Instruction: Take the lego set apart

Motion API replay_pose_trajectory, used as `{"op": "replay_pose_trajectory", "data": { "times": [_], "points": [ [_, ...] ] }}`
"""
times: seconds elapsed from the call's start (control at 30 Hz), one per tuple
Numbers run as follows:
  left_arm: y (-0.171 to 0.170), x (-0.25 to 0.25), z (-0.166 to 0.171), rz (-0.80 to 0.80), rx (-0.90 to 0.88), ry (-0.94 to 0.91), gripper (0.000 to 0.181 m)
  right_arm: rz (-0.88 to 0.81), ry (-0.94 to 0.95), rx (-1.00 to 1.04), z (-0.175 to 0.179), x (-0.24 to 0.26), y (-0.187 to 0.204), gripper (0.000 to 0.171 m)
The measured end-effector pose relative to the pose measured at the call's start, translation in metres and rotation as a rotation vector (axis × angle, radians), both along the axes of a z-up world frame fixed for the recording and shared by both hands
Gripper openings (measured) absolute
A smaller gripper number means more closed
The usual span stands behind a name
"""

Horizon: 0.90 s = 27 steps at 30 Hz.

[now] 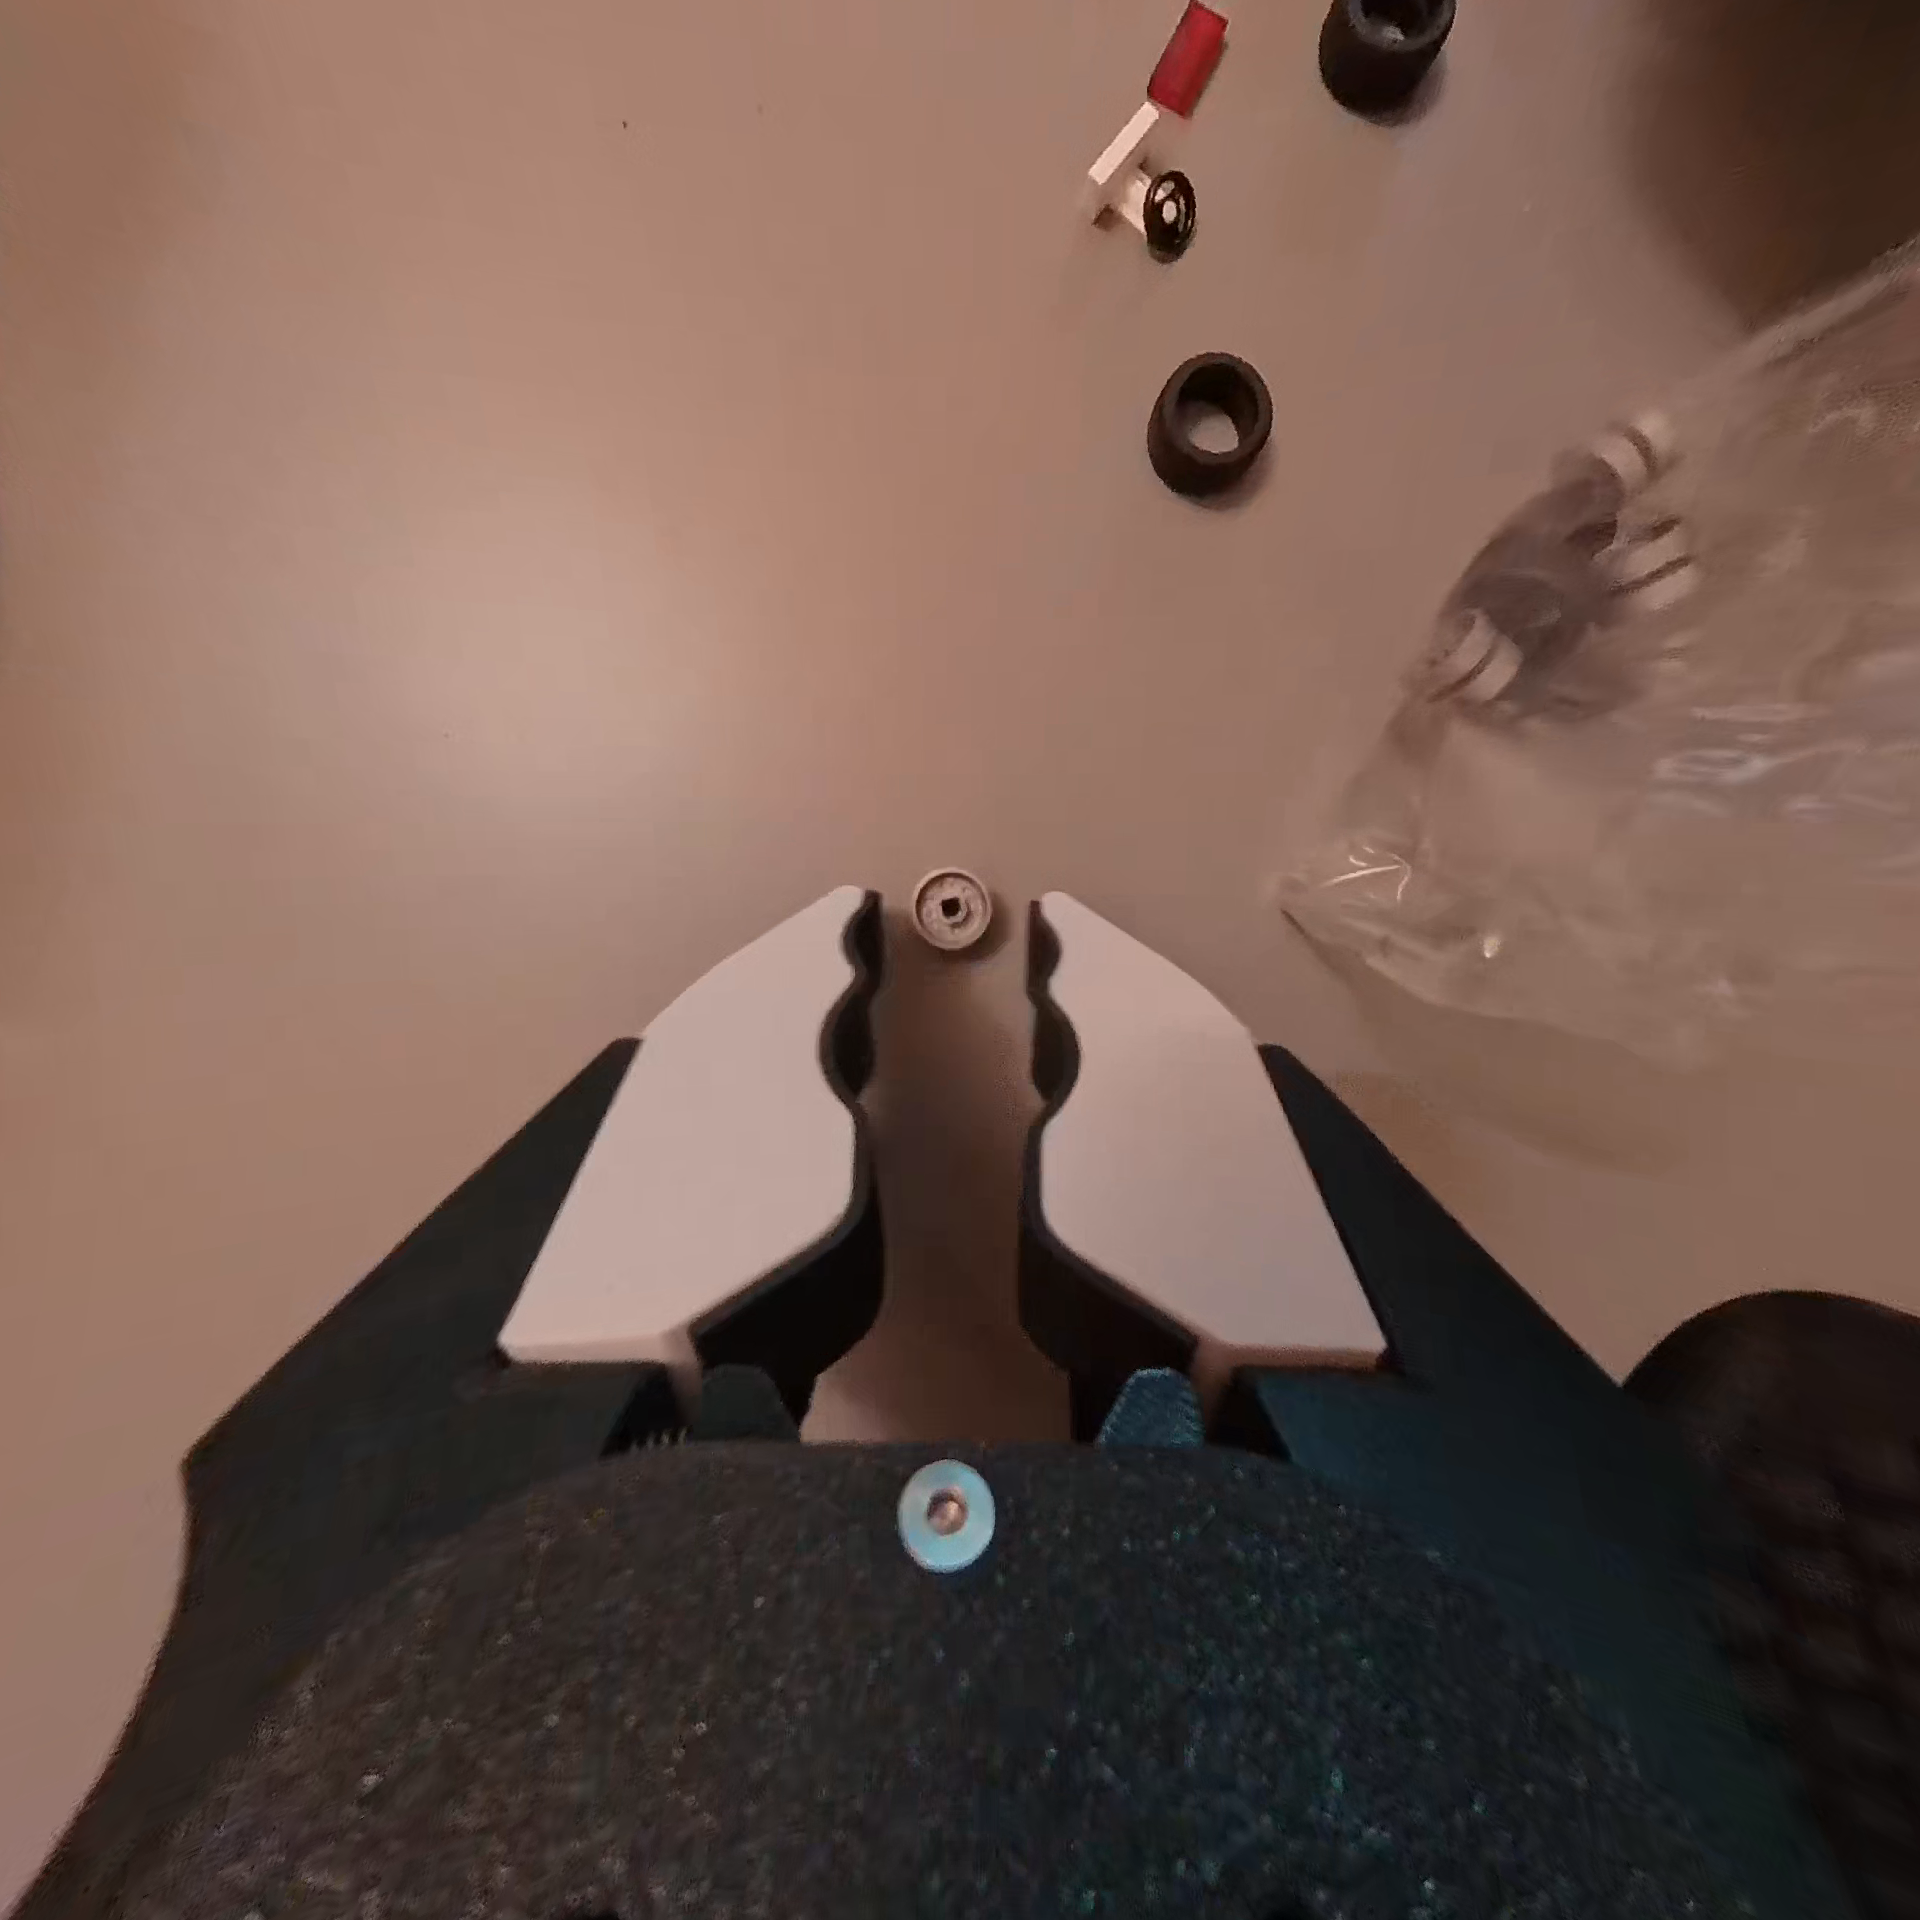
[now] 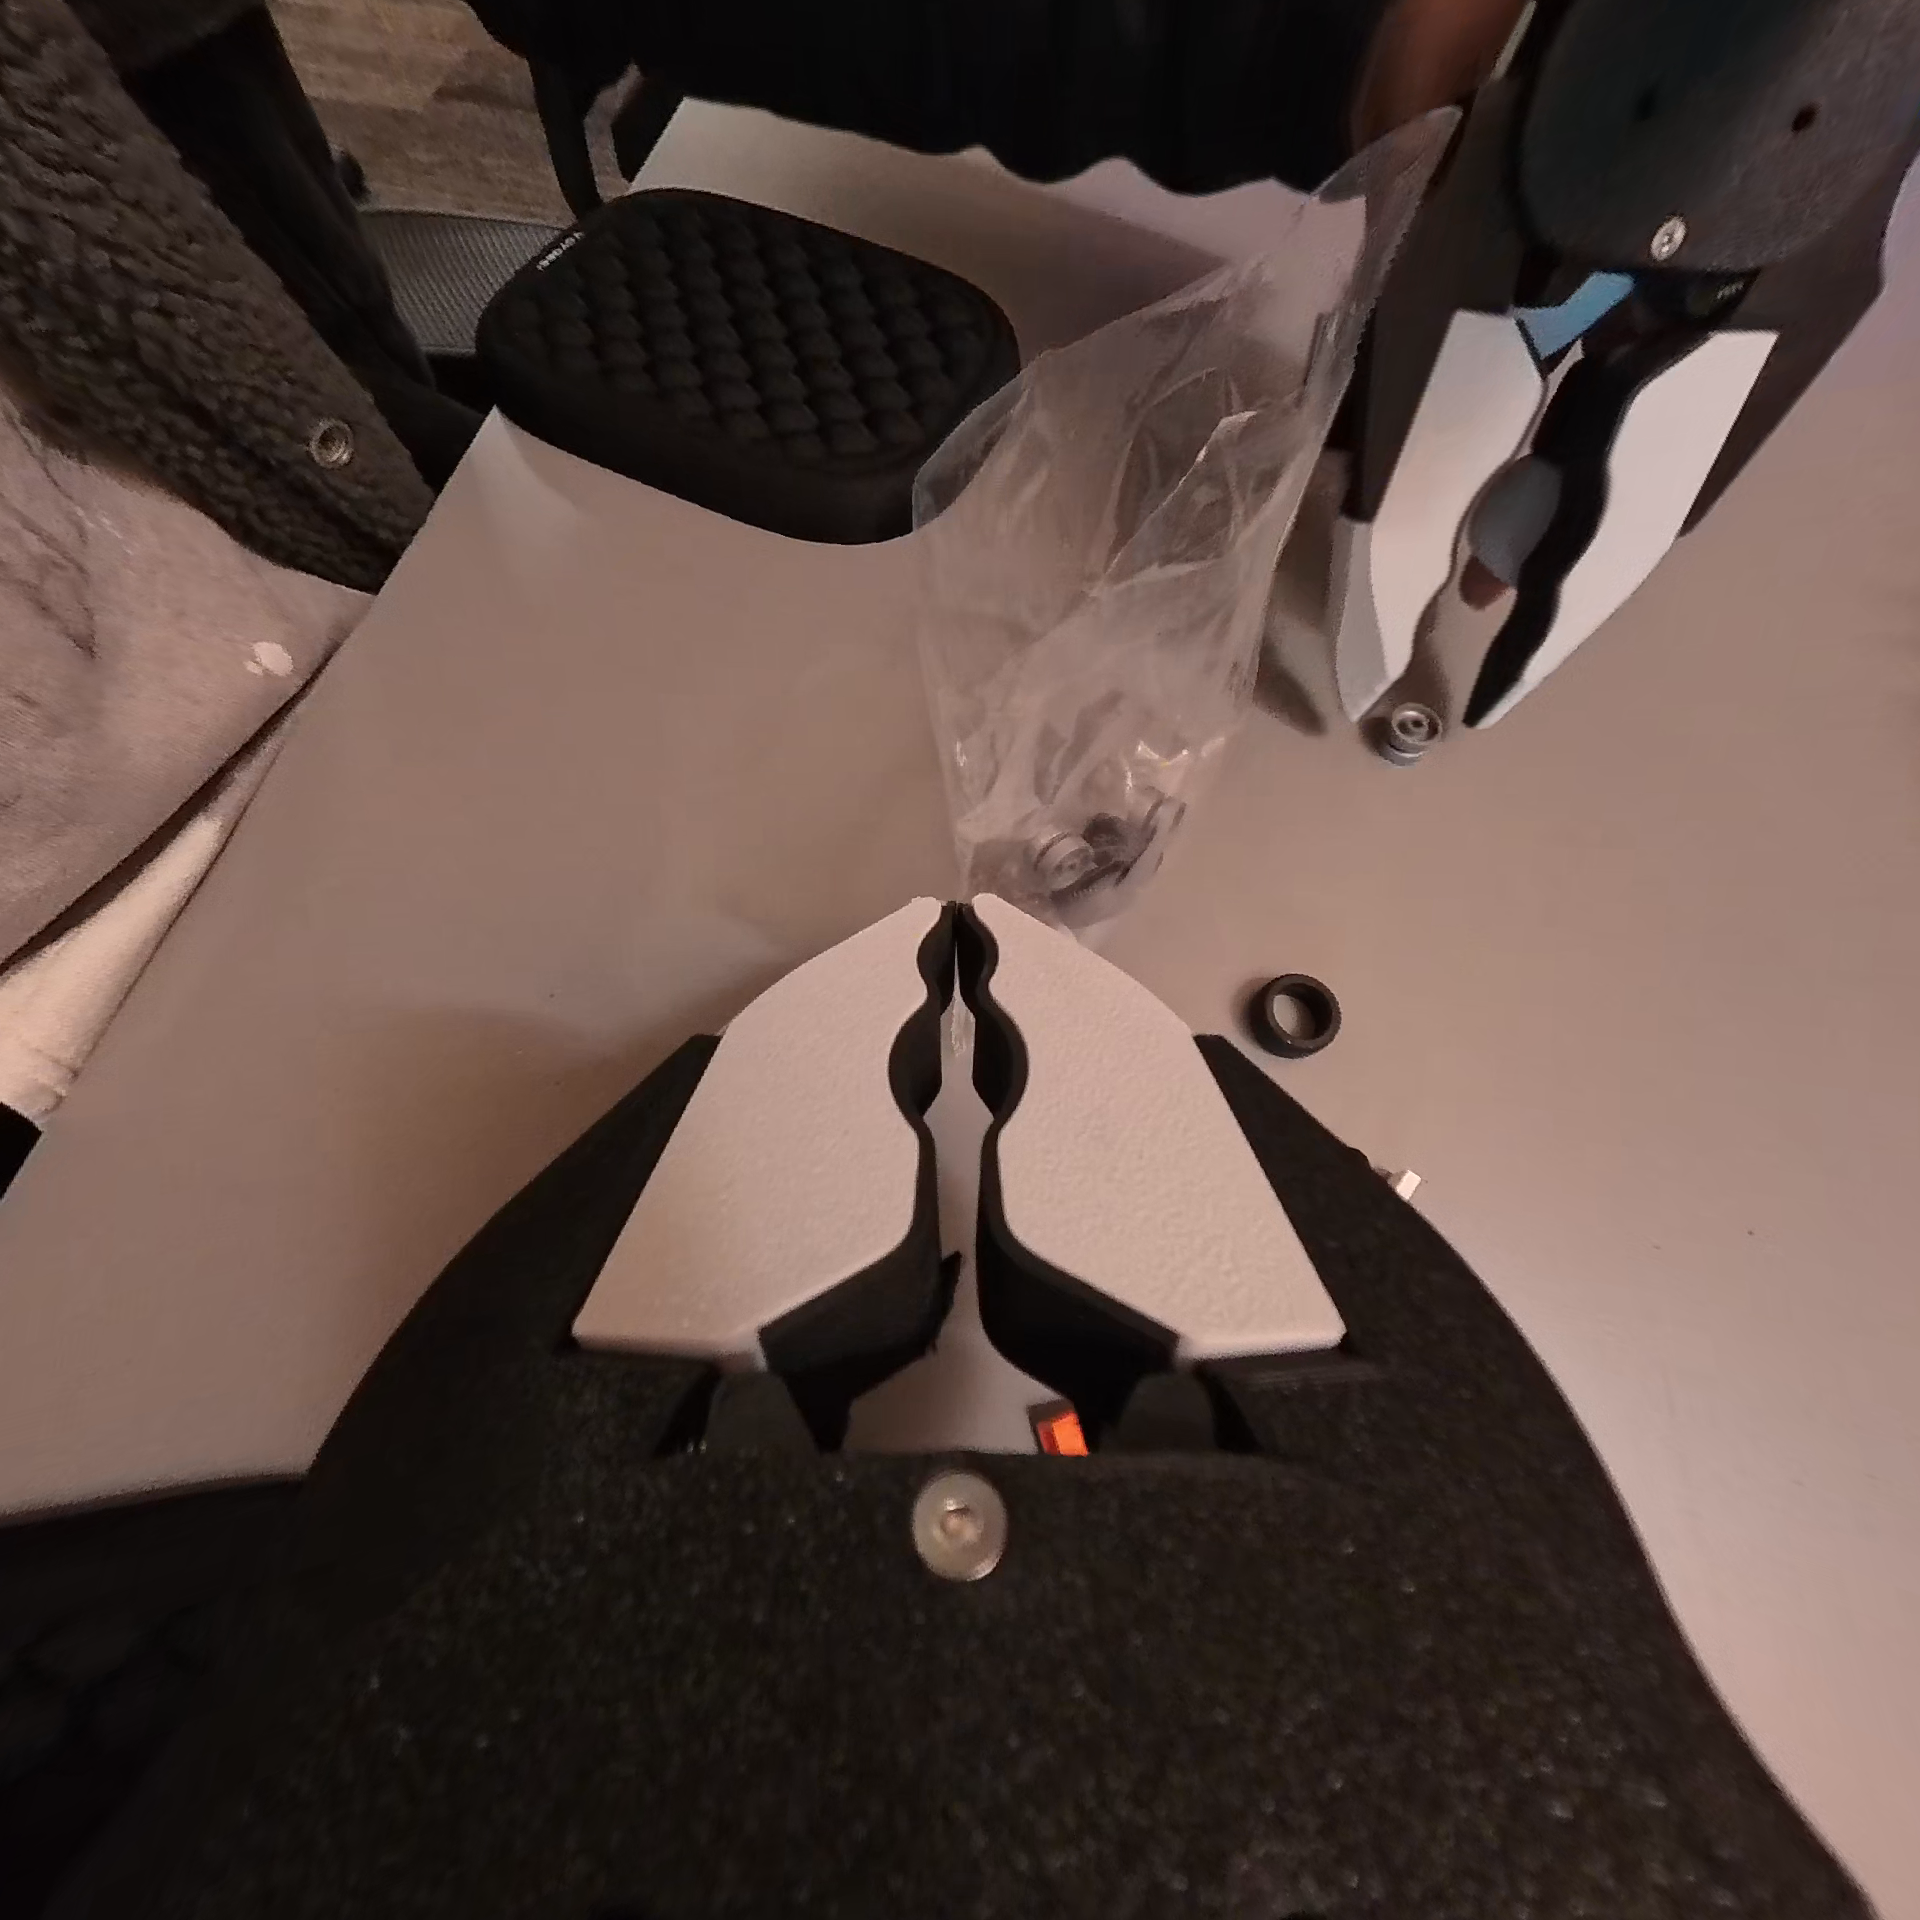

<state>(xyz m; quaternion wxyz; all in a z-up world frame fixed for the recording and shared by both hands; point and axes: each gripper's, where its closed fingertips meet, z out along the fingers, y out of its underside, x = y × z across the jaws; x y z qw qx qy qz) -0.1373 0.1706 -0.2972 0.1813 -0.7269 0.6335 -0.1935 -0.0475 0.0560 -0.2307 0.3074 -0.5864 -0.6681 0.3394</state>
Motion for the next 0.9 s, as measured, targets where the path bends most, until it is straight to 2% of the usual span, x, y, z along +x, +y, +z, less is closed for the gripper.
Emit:
{"op": "replay_pose_trajectory", "data": {
  "times": [0.03, 0.1, 0.17, 0.3, 0.37, 0.43, 0.53, 0.67, 0.9],
  "points": [
    [-0.001, 0.002, 0.0, -0.01, -0.001, -0.005, 0.015, -0.001, 0.0, 0.0, 0.0, 0.0, 0.0, 0.0],
    [-0.004, 0.005, 0.002, -0.02, 0.003, -0.011, 0.014, -0.002, 0.001, 0.0, 0.0, 0.0, 0.0, 0.0],
    [-0.005, 0.007, 0.017, -0.024, 0.02, -0.055, 0.014, -0.002, 0.001, -0.001, 0.0, 0.0, 0.0, 0.0],
    [-0.011, 0.023, 0.101, -0.017, 0.079, -0.313, 0.014, 0.003, 0.004, -0.004, 0.0, 0.0, 0.0, 0.0],
    [-0.033, 0.034, 0.142, -0.1, 0.062, -0.44, 0.014, 0.007, 0.003, -0.005, 0.0, -0.001, -0.001, 0.0],
    [-0.057, 0.043, 0.16, -0.183, 0.056, -0.471, 0.014, 0.009, 0.002, -0.002, 0.0, -0.002, -0.002, 0.0],
    [-0.086, 0.053, 0.155, -0.281, 0.045, -0.411, 0.014, 0.007, 0.002, -0.005, 0.0, -0.002, -0.001, 0.0],
    [-0.098, 0.056, 0.136, -0.326, 0.049, -0.325, 0.021, 0.001, 0.002, -0.007, 0.0, 0.0, 0.0, 0.0],
    [-0.085, 0.039, 0.148, -0.282, 0.041, -0.484, 0.044, 0.0, 0.003, -0.013, 0.0, 0.001, 0.0, 0.0]
  ]
}}
